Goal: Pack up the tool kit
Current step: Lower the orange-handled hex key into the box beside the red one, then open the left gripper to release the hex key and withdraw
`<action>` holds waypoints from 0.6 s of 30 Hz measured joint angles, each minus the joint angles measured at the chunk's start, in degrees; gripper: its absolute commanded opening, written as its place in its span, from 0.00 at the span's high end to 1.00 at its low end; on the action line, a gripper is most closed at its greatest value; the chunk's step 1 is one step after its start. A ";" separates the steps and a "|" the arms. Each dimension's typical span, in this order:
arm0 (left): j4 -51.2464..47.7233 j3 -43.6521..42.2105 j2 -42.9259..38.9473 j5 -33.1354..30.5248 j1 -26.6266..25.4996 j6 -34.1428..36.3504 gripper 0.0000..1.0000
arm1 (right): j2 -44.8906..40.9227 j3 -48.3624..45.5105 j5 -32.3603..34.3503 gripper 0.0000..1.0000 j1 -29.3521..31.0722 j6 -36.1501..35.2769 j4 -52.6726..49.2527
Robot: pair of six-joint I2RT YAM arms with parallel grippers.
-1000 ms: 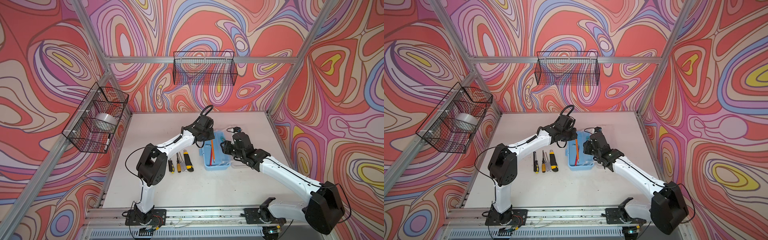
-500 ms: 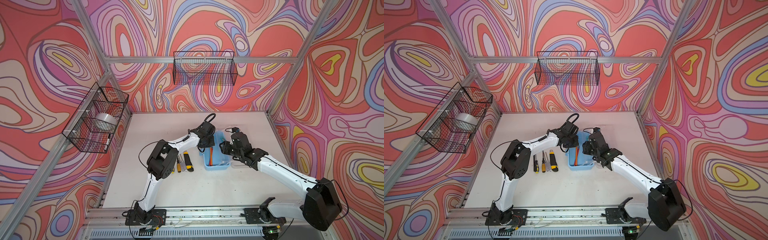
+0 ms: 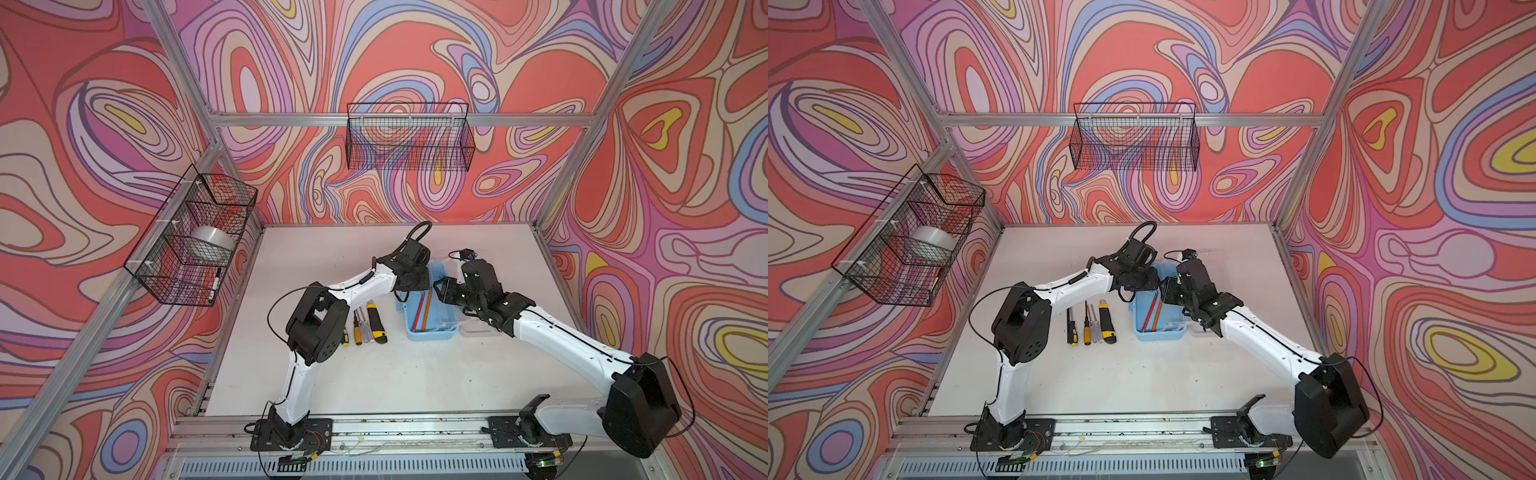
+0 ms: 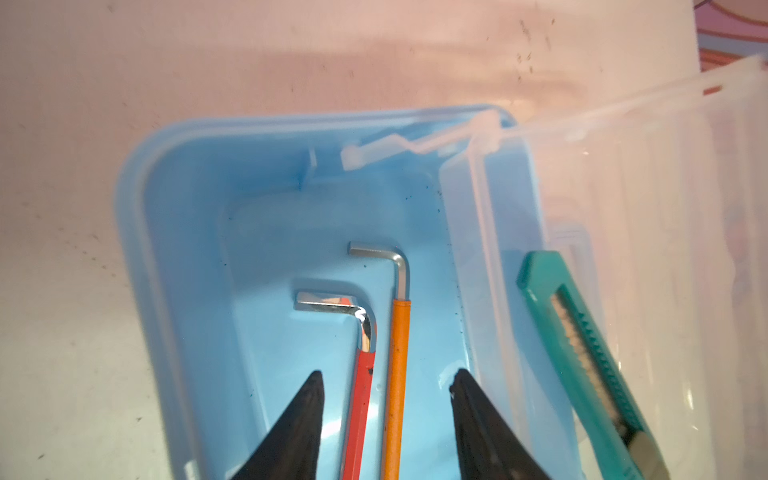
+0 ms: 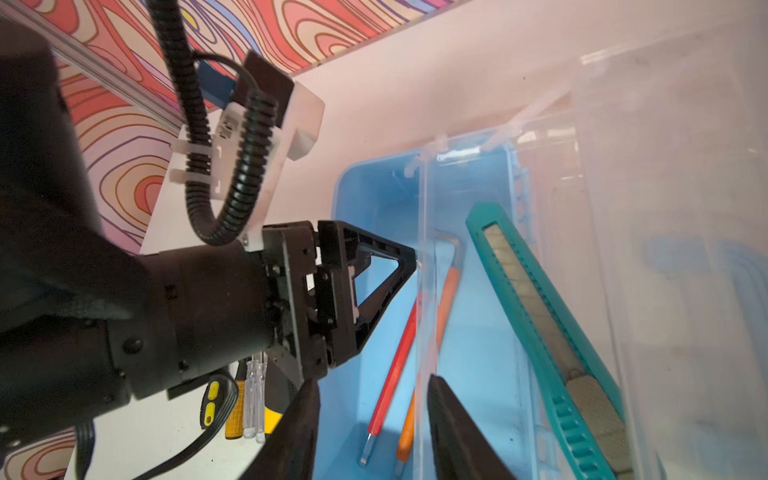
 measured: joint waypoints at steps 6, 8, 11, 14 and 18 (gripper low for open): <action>0.24 -4.63 -10.27 -2.75 0.02 1.66 0.47 | 1.38 1.55 -3.89 0.54 0.00 -1.66 0.68; 0.09 -6.91 -14.12 -4.31 0.04 2.38 0.47 | 2.12 1.62 -5.14 0.54 0.02 -1.84 0.76; -0.44 -10.75 -19.74 -6.78 0.42 3.41 0.49 | 3.23 2.12 -6.25 0.54 0.44 -2.43 0.09; -0.96 -16.48 -25.59 -7.78 3.15 3.85 0.51 | 3.63 3.50 -6.03 0.54 2.03 -3.37 -0.98; -2.29 -24.92 -31.69 -9.31 10.10 3.87 0.53 | 3.78 4.22 -5.86 0.56 5.07 -3.89 -0.57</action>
